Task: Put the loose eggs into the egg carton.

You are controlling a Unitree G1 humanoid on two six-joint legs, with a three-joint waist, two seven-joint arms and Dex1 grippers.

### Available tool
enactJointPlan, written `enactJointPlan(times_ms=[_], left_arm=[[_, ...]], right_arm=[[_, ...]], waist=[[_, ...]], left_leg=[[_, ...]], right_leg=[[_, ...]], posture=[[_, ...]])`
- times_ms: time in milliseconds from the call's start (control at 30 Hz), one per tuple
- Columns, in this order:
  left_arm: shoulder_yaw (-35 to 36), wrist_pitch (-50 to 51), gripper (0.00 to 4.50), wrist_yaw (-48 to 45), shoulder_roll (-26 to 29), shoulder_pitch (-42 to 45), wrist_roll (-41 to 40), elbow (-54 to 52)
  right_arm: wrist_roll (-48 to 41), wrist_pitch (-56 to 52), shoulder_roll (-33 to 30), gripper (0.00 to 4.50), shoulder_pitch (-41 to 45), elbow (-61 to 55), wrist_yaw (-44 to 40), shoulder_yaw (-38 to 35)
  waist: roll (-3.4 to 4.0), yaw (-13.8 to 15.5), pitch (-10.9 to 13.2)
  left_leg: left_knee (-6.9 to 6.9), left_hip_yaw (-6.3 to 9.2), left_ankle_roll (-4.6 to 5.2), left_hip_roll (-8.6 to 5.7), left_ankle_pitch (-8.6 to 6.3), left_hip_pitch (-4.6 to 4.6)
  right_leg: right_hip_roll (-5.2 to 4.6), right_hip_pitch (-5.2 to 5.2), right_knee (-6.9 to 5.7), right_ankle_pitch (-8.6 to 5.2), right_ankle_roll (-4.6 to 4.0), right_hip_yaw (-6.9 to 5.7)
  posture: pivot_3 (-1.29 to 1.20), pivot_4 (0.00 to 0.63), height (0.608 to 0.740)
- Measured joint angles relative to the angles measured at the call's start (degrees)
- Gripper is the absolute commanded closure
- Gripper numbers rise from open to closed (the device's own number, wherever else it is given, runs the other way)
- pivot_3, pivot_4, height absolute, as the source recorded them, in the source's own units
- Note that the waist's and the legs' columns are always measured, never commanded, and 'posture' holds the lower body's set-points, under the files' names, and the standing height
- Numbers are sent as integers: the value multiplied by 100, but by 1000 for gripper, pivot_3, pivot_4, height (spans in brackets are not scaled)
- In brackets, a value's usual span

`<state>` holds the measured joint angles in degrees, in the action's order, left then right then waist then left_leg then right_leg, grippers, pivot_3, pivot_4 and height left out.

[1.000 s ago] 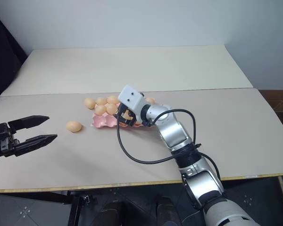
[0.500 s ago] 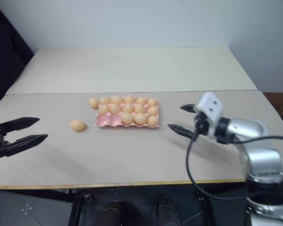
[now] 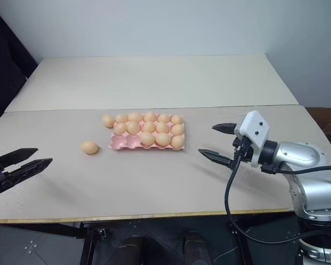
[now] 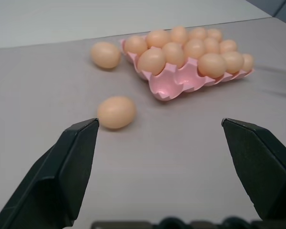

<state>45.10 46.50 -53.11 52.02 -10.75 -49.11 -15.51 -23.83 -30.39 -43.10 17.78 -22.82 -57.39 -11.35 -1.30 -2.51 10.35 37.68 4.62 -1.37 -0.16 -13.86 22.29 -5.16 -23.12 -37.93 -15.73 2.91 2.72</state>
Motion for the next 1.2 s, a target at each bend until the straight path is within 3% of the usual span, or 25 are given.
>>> enactJointPlan(times_ms=[200,400,633,967,1067,1200], left_arm=[[-199,-259,0,-25,-7,17,212,-5],[-1317,-524,0,605,-403,1294,625,110],[-2942,-1295,0,1116,-793,2824,1929,1531],[-3555,-1783,0,928,-945,3097,2702,2786],[-3763,-1788,612,955,-1003,3262,2939,3058],[-3784,-1836,1934,1076,-1174,3589,3119,3401]], right_arm=[[3,278,24,20,52,164,-20,273],[2,398,83,20,132,216,24,423],[-12,424,91,20,215,120,124,496],[-218,358,72,20,92,-253,397,458],[-222,332,56,0,90,-261,492,387],[-224,278,38,0,92,-260,538,384]], waist=[[-1,30,0],[-1,74,-1],[-7,54,-5],[-8,32,-5],[-8,36,-5],[-9,47,-6]], left_leg=[[1,0,0,-2,0,-1],[5,0,0,-7,0,-2],[6,0,0,-7,0,8],[11,1,0,-6,0,9],[12,1,0,-7,0,9],[14,1,0,-8,0,10]], right_leg=[[-2,3,0,0,0,-1],[-6,7,-2,1,0,-2],[-2,-6,-4,1,-1,-1],[-1,-5,-8,1,0,-3],[-1,-4,-8,1,0,-4],[-2,-3,-8,1,0,-4]], posture=[[0,150,740],[0,150,740],[0,150,740],[0,150,740],[0,150,740],[0,150,740]])
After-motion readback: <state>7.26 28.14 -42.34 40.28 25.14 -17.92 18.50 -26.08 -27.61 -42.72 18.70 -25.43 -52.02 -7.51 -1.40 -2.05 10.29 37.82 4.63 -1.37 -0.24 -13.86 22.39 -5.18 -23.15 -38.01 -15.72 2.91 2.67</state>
